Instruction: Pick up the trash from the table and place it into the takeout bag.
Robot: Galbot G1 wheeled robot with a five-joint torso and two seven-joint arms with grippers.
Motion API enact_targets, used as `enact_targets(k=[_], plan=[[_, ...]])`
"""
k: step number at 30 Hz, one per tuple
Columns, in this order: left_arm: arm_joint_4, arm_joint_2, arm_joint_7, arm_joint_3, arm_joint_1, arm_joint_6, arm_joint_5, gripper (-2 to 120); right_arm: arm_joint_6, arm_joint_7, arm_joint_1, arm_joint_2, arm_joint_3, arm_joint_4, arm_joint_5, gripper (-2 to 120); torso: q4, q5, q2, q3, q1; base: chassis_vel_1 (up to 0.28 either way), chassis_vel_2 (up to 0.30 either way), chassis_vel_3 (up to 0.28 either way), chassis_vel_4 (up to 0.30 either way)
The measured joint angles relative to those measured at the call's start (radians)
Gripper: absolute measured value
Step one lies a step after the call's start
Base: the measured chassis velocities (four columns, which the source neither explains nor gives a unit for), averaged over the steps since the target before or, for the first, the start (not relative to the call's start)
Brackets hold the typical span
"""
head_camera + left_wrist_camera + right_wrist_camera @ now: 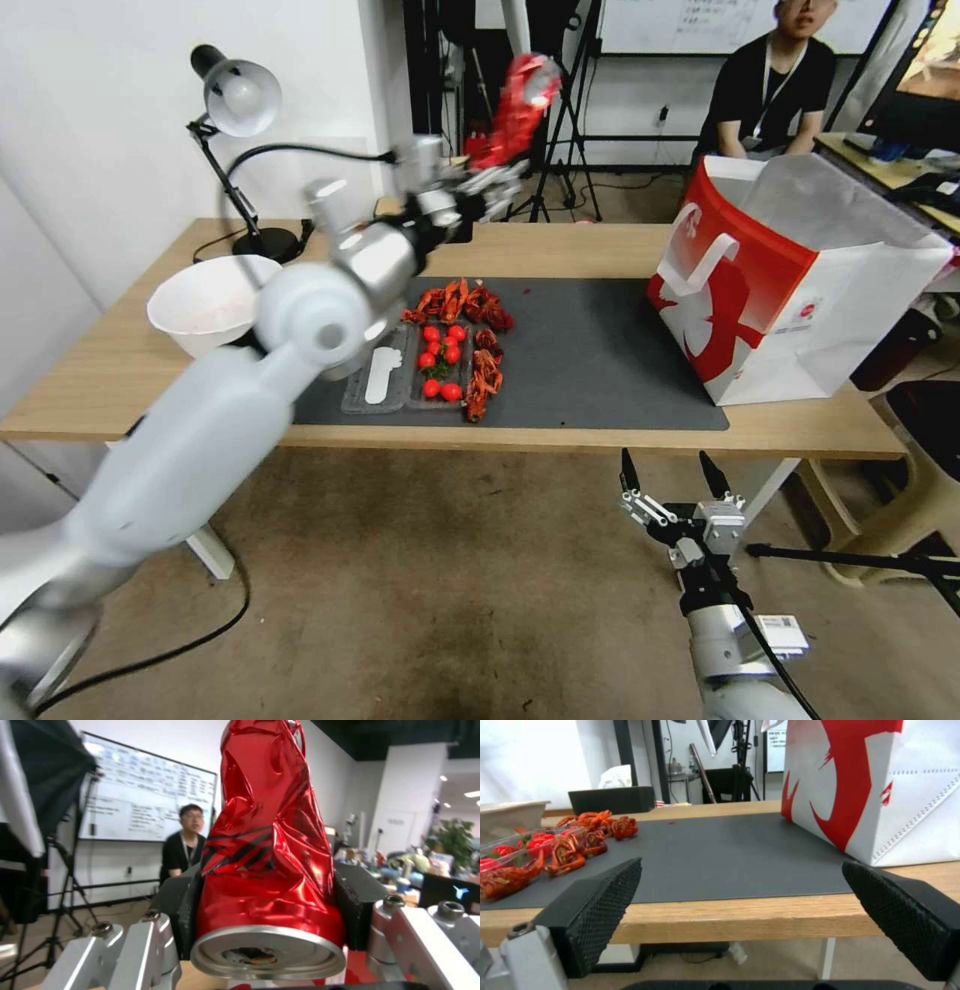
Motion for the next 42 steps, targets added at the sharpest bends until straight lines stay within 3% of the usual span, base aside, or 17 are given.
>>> enact_targets(k=[6,10,12,14,18,22,26,42], plan=[[0.190,-0.155,0.038,0.184,-0.200,-0.001,0.035,51,0.001,0.000,-0.009,0.023,0.009,0.001,-0.019,100,0.0001,-0.0001,0.000,0.000,0.000,0.000,0.000,0.000,0.000],[0.258,-0.224,0.041,0.252,-0.266,-0.002,0.041,51,0.002,-0.001,-0.012,0.032,0.010,0.004,-0.027,100,0.0000,0.0001,0.000,0.000,0.000,0.000,0.000,0.000,0.000],[0.338,-0.311,0.046,0.322,-0.335,-0.004,0.050,51,0.006,-0.002,-0.016,0.043,0.011,0.005,-0.034,100,0.0000,0.0001,0.000,0.000,0.000,0.000,0.000,0.000,0.000],[0.375,-0.351,0.050,0.339,-0.361,-0.007,0.051,51,0.009,-0.002,-0.019,0.046,0.013,0.005,-0.035,100,0.0000,0.0001,0.000,0.000,0.000,0.000,0.000,0.000,0.000],[0.527,-0.474,0.083,0.405,-0.450,-0.031,0.051,51,0.024,-0.008,-0.028,0.051,0.026,0.005,-0.036,100,-0.0001,0.0002,0.000,0.000,0.000,0.000,0.000,0.000,0.000],[0.609,-0.527,0.100,0.431,-0.485,-0.033,0.062,51,0.029,-0.009,-0.030,0.051,0.031,0.001,-0.036,100,0.0000,0.0001,0.000,0.000,0.000,0.000,0.000,0.000,0.000],[0.749,-0.615,0.138,0.471,-0.529,-0.036,0.119,51,0.035,-0.010,-0.031,0.050,0.037,-0.002,-0.033,100,0.0000,0.0000,0.000,0.000,0.000,0.000,0.000,0.000,0.000],[0.791,-0.627,0.172,0.560,-0.555,-0.017,0.274,51,0.049,-0.013,-0.037,0.047,0.041,-0.013,-0.029,100,0.0002,-0.0002,0.000,0.000,0.000,0.000,0.000,0.000,0.000]])
